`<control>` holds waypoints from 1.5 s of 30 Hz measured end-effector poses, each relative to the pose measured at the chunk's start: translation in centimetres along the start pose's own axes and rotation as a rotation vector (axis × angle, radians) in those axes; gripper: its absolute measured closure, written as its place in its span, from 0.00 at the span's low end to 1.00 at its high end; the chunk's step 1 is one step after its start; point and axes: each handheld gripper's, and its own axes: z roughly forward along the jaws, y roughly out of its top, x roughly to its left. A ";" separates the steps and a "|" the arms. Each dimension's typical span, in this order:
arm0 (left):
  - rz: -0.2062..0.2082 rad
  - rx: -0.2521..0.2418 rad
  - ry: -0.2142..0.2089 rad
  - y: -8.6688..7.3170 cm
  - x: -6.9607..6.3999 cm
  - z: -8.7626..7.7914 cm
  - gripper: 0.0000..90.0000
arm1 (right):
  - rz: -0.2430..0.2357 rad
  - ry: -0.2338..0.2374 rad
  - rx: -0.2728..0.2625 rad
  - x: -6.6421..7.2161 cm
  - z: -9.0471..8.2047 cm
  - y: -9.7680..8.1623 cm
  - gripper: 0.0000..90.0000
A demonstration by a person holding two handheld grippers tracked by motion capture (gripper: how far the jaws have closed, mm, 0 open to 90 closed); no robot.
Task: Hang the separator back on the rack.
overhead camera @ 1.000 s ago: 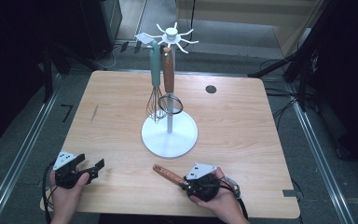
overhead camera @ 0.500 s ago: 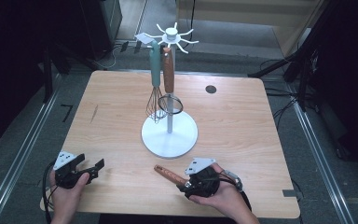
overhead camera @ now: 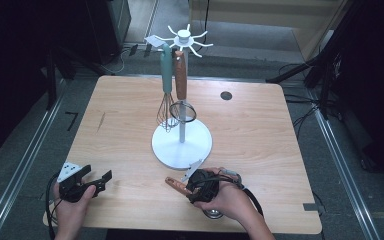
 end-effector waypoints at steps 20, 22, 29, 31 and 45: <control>0.009 0.005 -0.004 0.0 -0.1 0.1 0.17 | 0.081 -0.025 0.189 0.6 1.6 1.0 0.76; 0.010 0.006 -0.004 0.0 -0.1 0.1 0.17 | 0.095 -0.043 0.203 0.9 1.6 1.3 0.77; 0.011 0.007 -0.007 0.0 -0.2 0.2 0.18 | 0.095 -0.039 0.202 0.9 1.7 1.3 0.78; 0.010 0.008 -0.010 0.0 -0.1 0.2 0.18 | 0.109 -0.034 0.191 1.0 1.6 1.1 0.78; 0.008 -0.006 -0.006 0.0 -0.1 0.0 0.16 | 0.195 -0.031 0.007 -0.9 -1.0 -1.0 0.78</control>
